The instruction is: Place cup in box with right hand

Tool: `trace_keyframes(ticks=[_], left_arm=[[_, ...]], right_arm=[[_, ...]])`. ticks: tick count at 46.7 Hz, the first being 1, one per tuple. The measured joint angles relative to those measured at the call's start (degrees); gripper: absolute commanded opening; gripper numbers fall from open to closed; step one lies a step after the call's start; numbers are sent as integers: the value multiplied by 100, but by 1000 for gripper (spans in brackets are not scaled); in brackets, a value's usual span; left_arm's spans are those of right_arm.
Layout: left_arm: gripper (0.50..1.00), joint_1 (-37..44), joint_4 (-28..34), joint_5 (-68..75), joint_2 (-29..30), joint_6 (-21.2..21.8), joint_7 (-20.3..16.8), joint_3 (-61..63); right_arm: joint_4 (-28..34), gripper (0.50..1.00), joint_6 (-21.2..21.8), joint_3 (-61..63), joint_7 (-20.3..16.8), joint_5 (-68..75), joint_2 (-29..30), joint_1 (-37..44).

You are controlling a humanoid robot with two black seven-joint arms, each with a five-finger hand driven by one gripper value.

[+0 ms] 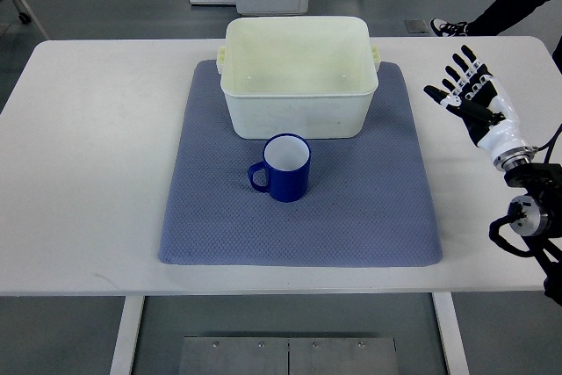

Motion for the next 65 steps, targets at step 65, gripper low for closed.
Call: trace_keyframes(ticks=[65], left_arm=[[1000, 0, 1, -2, 0, 1, 0, 0]], right_arm=[[2406, 998, 44, -2258, 897, -139, -951, -528]])
